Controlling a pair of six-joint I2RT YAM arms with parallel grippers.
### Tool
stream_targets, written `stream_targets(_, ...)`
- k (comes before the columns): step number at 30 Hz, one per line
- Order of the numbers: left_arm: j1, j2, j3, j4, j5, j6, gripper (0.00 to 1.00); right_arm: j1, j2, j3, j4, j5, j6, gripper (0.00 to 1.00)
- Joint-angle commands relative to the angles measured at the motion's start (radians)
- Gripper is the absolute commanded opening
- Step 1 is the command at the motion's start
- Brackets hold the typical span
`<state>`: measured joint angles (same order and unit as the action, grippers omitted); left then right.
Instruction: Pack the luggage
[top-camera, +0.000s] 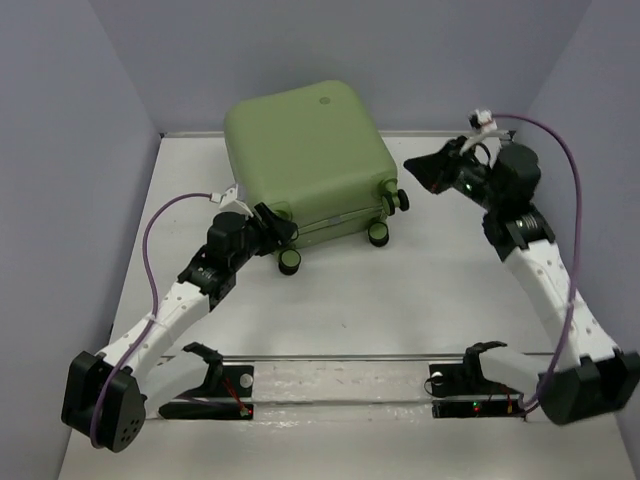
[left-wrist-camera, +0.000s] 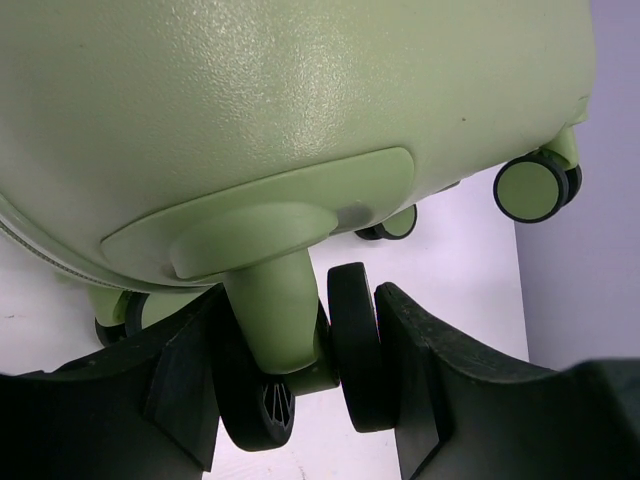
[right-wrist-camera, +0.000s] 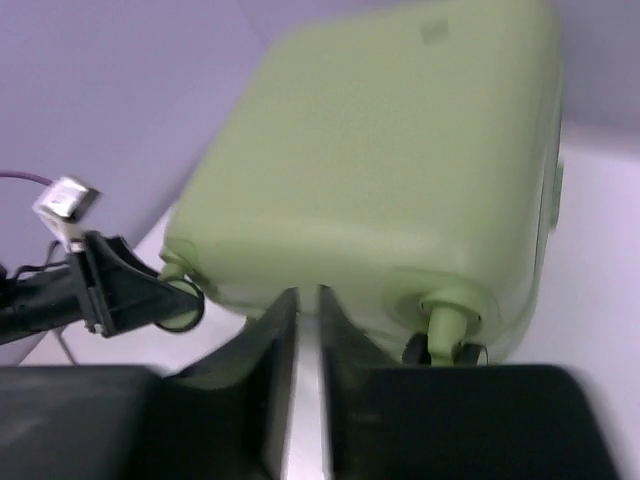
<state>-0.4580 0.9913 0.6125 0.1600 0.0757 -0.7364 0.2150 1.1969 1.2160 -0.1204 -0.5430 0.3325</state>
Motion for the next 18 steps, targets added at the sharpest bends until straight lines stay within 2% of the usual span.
stream_targets(1,-0.045,-0.105,0.040,0.254,0.148,0.039,0.06,-0.003,-0.278,-0.519,0.337,-0.029,0.063,0.08)
stream_targets(2,-0.045,-0.109,0.035,0.266,0.148,0.028,0.06,-0.003,-0.318,-0.608,0.470,-0.019,0.091,0.07)
stream_targets(3,-0.045,-0.112,0.033,0.292,0.151,0.014,0.06,-0.003,-0.362,-0.687,0.531,-0.014,0.111,0.07)
stream_targets(5,-0.045,-0.121,0.029,0.323,0.162,-0.027,0.06,0.006,-0.358,-0.853,0.695,-0.006,0.160,0.07)
stream_targets(6,-0.045,-0.125,0.027,0.323,0.164,-0.040,0.06,0.006,-0.343,-0.886,0.696,-0.005,0.168,0.07)
stream_targets(9,-0.045,-0.138,0.029,0.354,0.170,-0.069,0.06,0.006,-0.255,-0.943,0.850,0.058,0.183,0.12)
stream_targets(10,-0.045,-0.141,0.029,0.358,0.174,-0.076,0.06,0.006,-0.209,-0.950,0.893,0.086,0.189,0.18)
stream_targets(11,-0.047,-0.144,0.029,0.361,0.176,-0.080,0.06,0.006,-0.182,-0.961,0.939,0.104,0.192,0.18)
stream_targets(12,-0.047,-0.148,0.027,0.366,0.179,-0.087,0.06,0.006,-0.151,-0.972,1.025,0.121,0.192,0.27)
stream_targets(13,-0.047,-0.149,0.026,0.369,0.179,-0.090,0.06,0.006,-0.114,-0.967,1.056,0.141,0.188,0.31)
stream_targets(18,-0.047,-0.155,0.010,0.378,0.197,-0.103,0.06,0.006,0.171,-0.914,1.285,0.166,0.135,0.43)
